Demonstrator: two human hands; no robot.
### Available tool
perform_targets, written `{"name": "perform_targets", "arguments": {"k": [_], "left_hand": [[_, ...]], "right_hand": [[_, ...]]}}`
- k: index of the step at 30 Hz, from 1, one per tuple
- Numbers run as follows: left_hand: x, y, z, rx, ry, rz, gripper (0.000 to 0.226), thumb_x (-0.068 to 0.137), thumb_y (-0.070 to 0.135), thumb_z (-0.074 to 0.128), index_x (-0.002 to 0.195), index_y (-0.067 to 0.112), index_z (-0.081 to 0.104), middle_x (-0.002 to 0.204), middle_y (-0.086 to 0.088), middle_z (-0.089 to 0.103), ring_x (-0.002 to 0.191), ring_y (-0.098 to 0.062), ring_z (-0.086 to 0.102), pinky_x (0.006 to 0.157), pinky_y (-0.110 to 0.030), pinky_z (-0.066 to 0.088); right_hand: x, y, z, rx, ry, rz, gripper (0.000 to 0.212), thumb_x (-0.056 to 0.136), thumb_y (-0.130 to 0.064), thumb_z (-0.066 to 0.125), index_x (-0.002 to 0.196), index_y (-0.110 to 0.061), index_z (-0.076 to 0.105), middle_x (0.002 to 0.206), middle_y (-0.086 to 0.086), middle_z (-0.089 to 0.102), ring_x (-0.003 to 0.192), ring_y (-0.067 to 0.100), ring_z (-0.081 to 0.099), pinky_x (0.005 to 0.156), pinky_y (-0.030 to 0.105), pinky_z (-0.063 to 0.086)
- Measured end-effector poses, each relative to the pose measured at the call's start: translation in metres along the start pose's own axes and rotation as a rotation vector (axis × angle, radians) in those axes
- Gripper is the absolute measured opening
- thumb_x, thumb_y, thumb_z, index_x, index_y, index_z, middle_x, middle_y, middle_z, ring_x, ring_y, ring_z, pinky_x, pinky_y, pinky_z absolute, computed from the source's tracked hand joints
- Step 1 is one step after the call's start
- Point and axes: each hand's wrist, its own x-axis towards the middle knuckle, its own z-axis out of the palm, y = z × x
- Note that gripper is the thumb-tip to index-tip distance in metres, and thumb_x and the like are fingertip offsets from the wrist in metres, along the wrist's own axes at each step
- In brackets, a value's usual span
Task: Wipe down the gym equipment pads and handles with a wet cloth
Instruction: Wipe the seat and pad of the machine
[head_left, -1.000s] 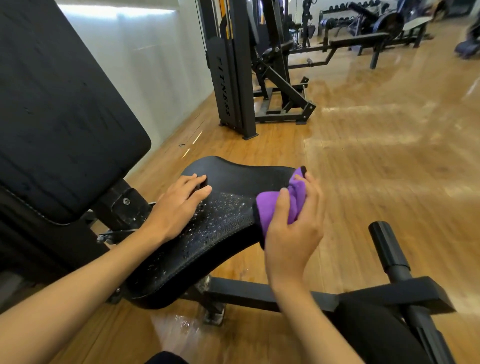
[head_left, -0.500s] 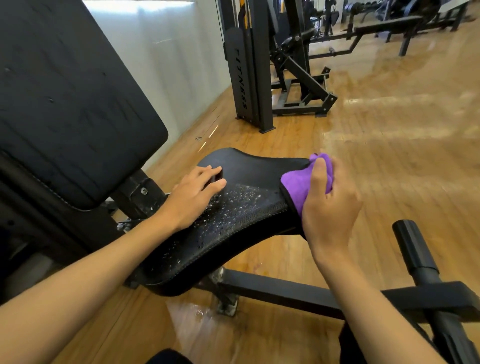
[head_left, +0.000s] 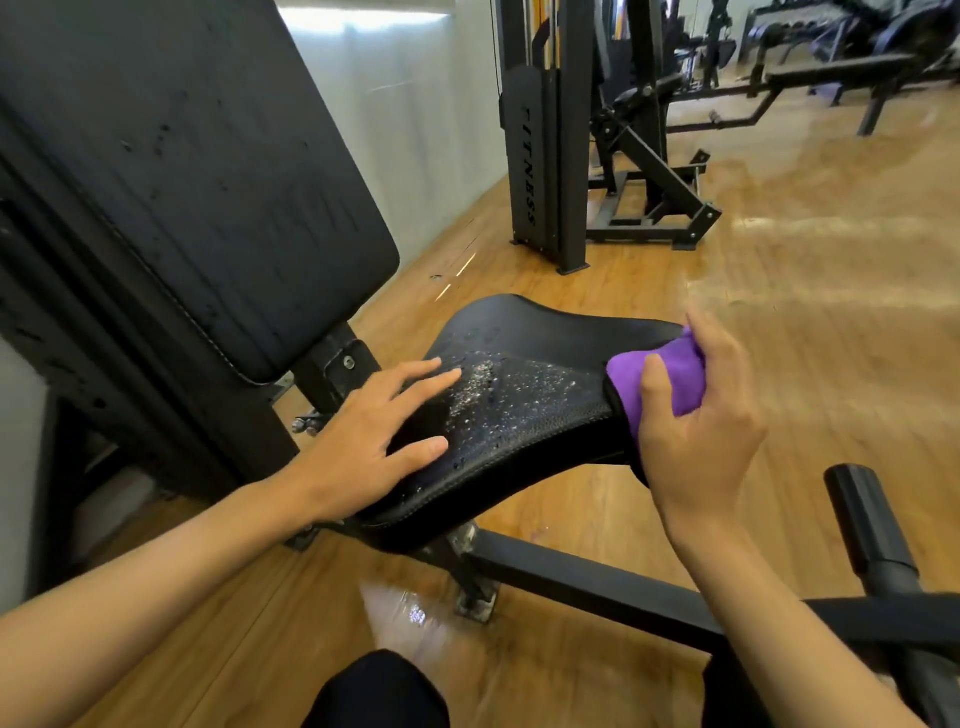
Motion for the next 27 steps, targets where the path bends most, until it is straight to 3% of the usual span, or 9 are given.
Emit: {"name": "perform_targets", "arguments": {"k": [4,6,10,13,16,18,20,23,27], "left_hand": [[-0.007,0.001,0.01,-0.1,0.018,0.029,0.068,0.096,0.064,0.048,0.159,0.044,0.033,0.162,0.018,0.03,0.153,-0.009,0.027,0.121,-0.057,0.027],[-0.005,0.001,0.011,-0.127,0.035,0.058,0.07,0.095,0.06,0.052,0.16,0.039,0.034,0.162,0.015,0.032,0.153,-0.014,0.03,0.121,-0.058,0.029],[-0.003,-0.002,0.016,-0.181,0.062,0.036,0.071,0.095,0.06,0.053,0.159,0.035,0.037,0.16,0.009,0.036,0.152,-0.019,0.032,0.121,-0.06,0.028],[-0.005,-0.002,0.018,-0.167,0.052,0.026,0.069,0.095,0.061,0.052,0.158,0.039,0.037,0.16,0.012,0.036,0.151,-0.018,0.032,0.12,-0.061,0.027],[-0.005,-0.002,0.017,-0.128,0.046,0.031,0.066,0.095,0.061,0.05,0.157,0.042,0.038,0.159,0.016,0.035,0.151,-0.013,0.03,0.121,-0.059,0.026],[-0.005,-0.001,0.017,-0.118,0.039,0.036,0.064,0.095,0.06,0.049,0.156,0.043,0.039,0.159,0.017,0.035,0.152,-0.012,0.029,0.121,-0.058,0.026],[-0.004,0.0,0.017,-0.125,0.034,0.037,0.063,0.095,0.059,0.049,0.155,0.041,0.04,0.158,0.016,0.036,0.151,-0.014,0.03,0.121,-0.058,0.027],[-0.004,0.002,0.016,-0.132,0.025,0.048,0.062,0.096,0.057,0.05,0.155,0.039,0.043,0.158,0.015,0.037,0.15,-0.016,0.033,0.12,-0.058,0.028],[-0.005,-0.001,0.016,-0.114,0.026,0.071,0.059,0.098,0.056,0.049,0.154,0.04,0.044,0.158,0.013,0.036,0.15,-0.017,0.031,0.12,-0.058,0.028]], "right_hand": [[-0.055,-0.021,0.017,-0.119,0.018,-0.004,0.051,0.105,-0.023,0.049,0.152,-0.004,0.042,0.164,0.019,0.026,0.155,0.034,0.019,0.125,0.049,0.024],[-0.034,-0.014,0.012,-0.093,-0.013,-0.043,0.049,0.105,-0.024,0.049,0.15,-0.006,0.047,0.16,0.017,0.036,0.152,0.029,0.028,0.124,0.043,0.028],[0.038,0.002,-0.004,0.045,-0.078,0.203,0.034,0.098,-0.019,0.056,0.13,-0.02,0.069,0.124,-0.011,0.068,0.116,-0.001,0.06,0.104,0.03,0.049],[0.002,-0.02,0.007,-0.046,0.042,0.181,0.033,0.104,-0.02,0.05,0.134,-0.016,0.064,0.138,-0.002,0.06,0.132,0.01,0.052,0.111,0.035,0.043],[-0.046,-0.02,0.024,-0.167,0.063,-0.103,0.036,0.106,-0.015,0.047,0.14,-0.006,0.058,0.153,0.019,0.044,0.149,0.037,0.031,0.124,0.051,0.024],[-0.033,0.006,0.018,-0.225,0.025,-0.341,0.036,0.106,-0.016,0.047,0.138,-0.004,0.059,0.148,0.024,0.048,0.146,0.041,0.036,0.119,0.059,0.03],[-0.004,0.023,0.005,-0.151,0.013,-0.351,0.035,0.106,-0.015,0.045,0.133,-0.002,0.063,0.141,0.022,0.056,0.139,0.037,0.048,0.108,0.057,0.043],[-0.003,0.013,0.003,-0.114,0.029,-0.292,0.033,0.105,-0.009,0.044,0.129,0.0,0.065,0.138,0.019,0.06,0.139,0.035,0.049,0.111,0.057,0.041],[-0.009,0.034,-0.013,-0.424,-0.292,-1.051,0.049,0.098,-0.01,0.062,0.146,-0.008,0.054,0.153,0.013,0.049,0.145,0.031,0.043,0.123,0.047,0.026]]}}
